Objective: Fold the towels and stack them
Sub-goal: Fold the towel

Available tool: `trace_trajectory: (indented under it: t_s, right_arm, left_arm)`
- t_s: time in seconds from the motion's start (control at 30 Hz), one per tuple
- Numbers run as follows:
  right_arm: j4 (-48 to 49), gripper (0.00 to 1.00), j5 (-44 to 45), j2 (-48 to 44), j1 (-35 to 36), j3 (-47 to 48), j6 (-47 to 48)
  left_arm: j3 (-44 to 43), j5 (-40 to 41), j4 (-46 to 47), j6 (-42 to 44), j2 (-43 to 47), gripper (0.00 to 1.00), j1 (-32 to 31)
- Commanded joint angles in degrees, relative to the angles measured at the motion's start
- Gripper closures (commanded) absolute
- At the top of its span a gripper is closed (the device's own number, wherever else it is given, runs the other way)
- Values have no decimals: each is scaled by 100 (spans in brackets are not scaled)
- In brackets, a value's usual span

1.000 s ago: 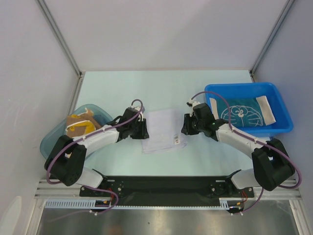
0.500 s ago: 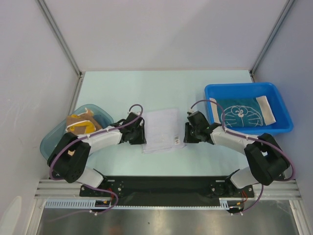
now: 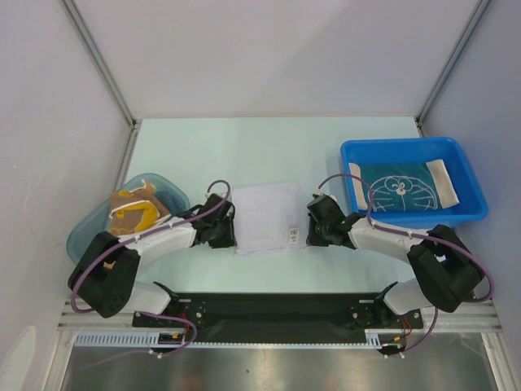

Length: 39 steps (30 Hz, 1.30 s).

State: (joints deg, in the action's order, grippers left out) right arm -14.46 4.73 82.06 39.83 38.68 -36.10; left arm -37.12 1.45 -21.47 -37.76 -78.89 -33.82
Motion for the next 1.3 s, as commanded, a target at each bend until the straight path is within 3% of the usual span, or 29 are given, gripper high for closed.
trace_trajectory:
  t_s: [0.0,0.47,1.07,1.27]
  right_arm:
    - [127,88,142,-112,51,-27,-73]
    - [242,91,116,-94,95,-141,-47]
    - [286,92,116,-129,147,-185,-64]
    - [303,92,116,-129,165,-176,-55]
  left_arm:
    - [126,-356,187,-267,103,64,-28]
    - [109,-294,108,-645,480,67,-28]
    - [241,-427,399,-830,129,70,-89]
    - [145,-321,249,-830,111,75,-89]
